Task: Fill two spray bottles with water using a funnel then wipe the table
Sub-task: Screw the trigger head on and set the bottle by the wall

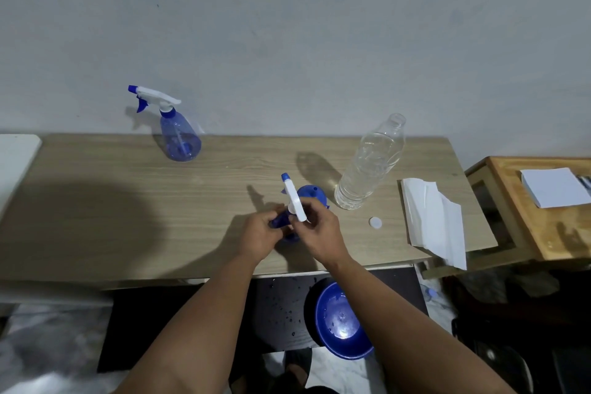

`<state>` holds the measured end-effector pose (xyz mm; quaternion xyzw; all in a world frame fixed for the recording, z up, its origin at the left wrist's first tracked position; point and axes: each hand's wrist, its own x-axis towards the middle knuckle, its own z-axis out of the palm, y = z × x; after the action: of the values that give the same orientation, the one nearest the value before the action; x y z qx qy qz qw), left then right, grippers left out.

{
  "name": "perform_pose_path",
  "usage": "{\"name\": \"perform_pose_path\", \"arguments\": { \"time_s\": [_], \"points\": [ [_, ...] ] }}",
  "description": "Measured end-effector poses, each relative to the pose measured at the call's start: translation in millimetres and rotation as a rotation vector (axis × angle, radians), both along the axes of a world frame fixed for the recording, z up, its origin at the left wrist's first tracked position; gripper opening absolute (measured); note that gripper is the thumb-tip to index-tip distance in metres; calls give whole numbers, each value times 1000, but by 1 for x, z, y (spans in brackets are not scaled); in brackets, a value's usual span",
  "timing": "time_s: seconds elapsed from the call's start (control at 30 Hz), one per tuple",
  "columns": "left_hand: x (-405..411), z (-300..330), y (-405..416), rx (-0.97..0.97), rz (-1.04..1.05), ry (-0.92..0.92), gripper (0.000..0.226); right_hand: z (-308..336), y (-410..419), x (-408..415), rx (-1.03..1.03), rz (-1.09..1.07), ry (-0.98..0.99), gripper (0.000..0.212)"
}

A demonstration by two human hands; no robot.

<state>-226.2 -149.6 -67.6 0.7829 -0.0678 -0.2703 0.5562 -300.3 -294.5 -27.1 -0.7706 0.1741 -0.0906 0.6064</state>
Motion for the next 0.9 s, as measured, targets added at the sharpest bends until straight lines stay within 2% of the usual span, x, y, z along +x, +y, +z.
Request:
{"name": "perform_pose_path", "arguments": {
  "time_s": [0.1,0.2,0.3,0.4,0.5,0.57,0.7,0.77,0.9],
  "points": [
    [0,-3,-1,39,4,-7,48,-1,4,0,70,-72,26,28],
    [0,1,-2,25,8,-12,52,-1,6,-1,56,-44,4,30],
    [0,2,-3,26,1,-21,47,-1,5,2,55,-65,23,22],
    [-2,1,-3,21,22,-33,41,2,6,6,77,-99,49,31],
    [-3,-2,-6,-5,44,-50,45,2,6,3,30,-25,15,25],
    [-4,-1,-7,4,64,-34,40,2,4,5,42,-39,41,19],
    [-5,1,-10,23,69,-60,36,5,3,8,68,-61,70,21],
    [-6,4,-10,44,83,-64,37,3,4,5,30,-27,58,12],
    [-8,5,-9,36,71,-90,42,3,7,6,42,-58,77,10]
  ]
}}
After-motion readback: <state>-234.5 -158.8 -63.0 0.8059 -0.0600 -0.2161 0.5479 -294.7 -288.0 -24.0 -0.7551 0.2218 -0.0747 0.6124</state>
